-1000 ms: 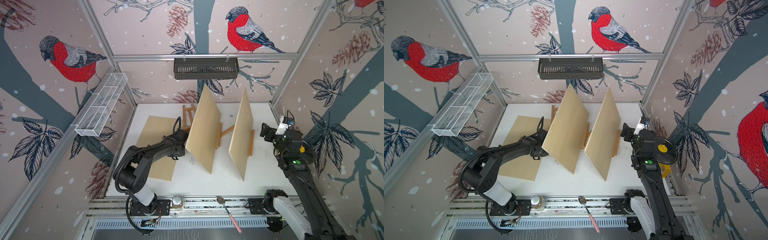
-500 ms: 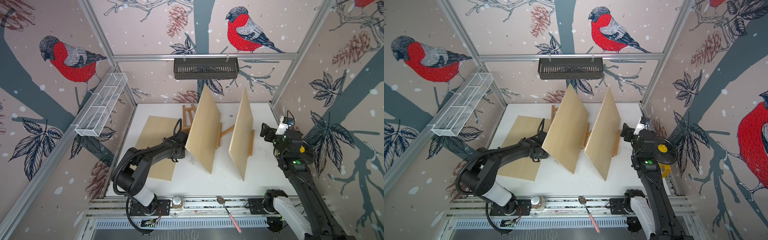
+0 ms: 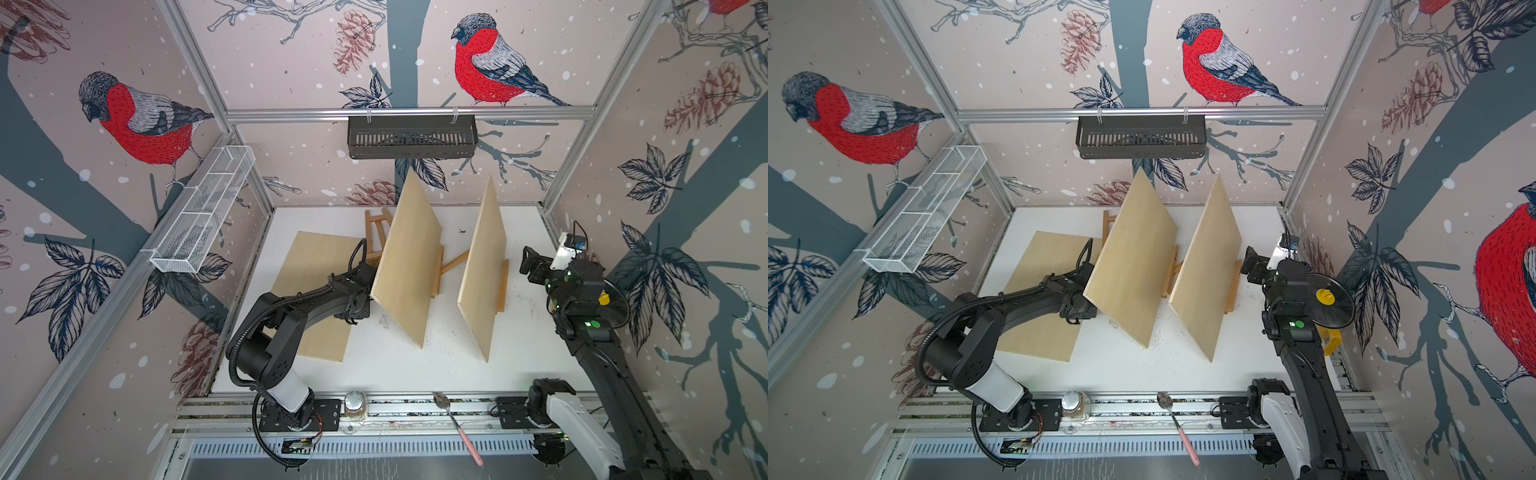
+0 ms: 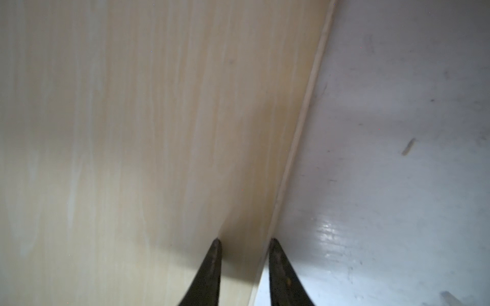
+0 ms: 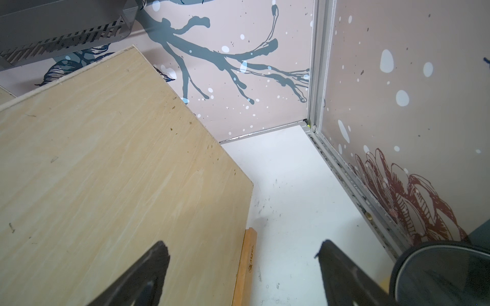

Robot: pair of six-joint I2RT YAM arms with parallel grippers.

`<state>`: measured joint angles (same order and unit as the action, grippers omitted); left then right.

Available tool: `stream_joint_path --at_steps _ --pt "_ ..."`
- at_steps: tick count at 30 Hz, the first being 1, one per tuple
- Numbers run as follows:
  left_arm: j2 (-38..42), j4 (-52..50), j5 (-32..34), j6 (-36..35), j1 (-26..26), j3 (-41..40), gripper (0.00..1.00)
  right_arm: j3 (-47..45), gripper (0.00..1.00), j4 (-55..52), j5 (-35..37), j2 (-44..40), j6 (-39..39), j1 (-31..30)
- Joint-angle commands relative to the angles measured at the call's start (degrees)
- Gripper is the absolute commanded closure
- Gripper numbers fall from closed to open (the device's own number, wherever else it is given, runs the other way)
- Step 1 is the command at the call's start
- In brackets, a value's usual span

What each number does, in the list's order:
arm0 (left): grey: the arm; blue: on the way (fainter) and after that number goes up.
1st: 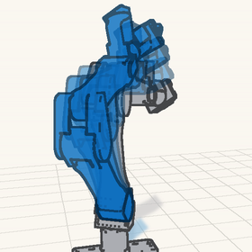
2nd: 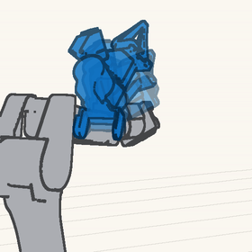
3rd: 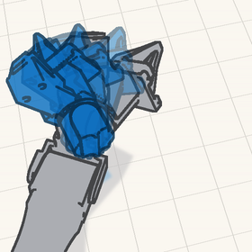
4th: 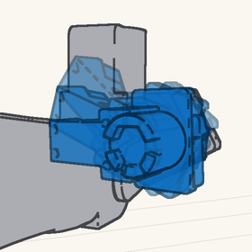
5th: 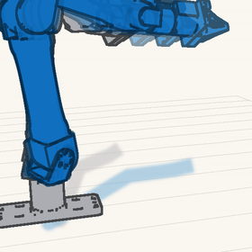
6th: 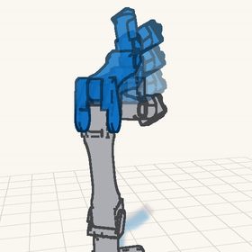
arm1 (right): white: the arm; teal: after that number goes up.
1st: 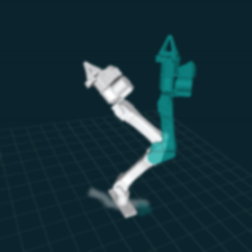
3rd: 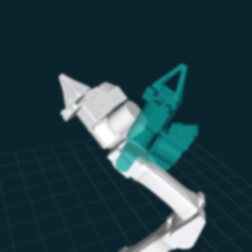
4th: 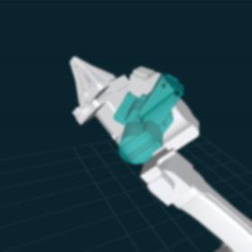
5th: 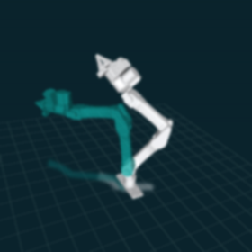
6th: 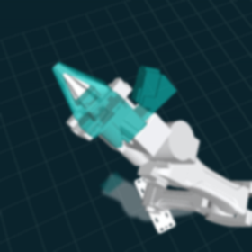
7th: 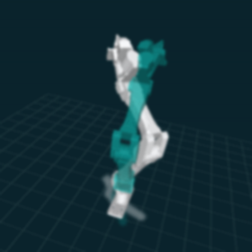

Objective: Disassemble the easel
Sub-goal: Adjust the drawing board at the center of the board.

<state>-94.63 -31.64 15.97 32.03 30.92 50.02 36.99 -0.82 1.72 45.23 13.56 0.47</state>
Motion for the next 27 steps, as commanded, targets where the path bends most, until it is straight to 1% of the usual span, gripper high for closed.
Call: stream_joint_path --at_steps 1,9,17,27 --pt "-2.6 -5.0 -0.7 1.3 -0.4 -0.9 0.71 0.0 0.1 1.4 0.5 -0.3 0.5 0.0" --pt "-5.2 -2.9 -0.5 0.4 -1.8 -0.3 0.72 0.0 0.1 1.4 0.6 0.1 0.5 0.0" --pt "-6.5 -2.4 0.3 -1.2 -2.7 2.9 0.72 -0.1 0.1 1.4 0.7 0.2 0.5 0.0" --pt "-7.4 -1.1 -0.8 -1.6 -3.8 4.8 0.72 -0.2 0.09 1.6 0.6 0.5 0.5 0.2"
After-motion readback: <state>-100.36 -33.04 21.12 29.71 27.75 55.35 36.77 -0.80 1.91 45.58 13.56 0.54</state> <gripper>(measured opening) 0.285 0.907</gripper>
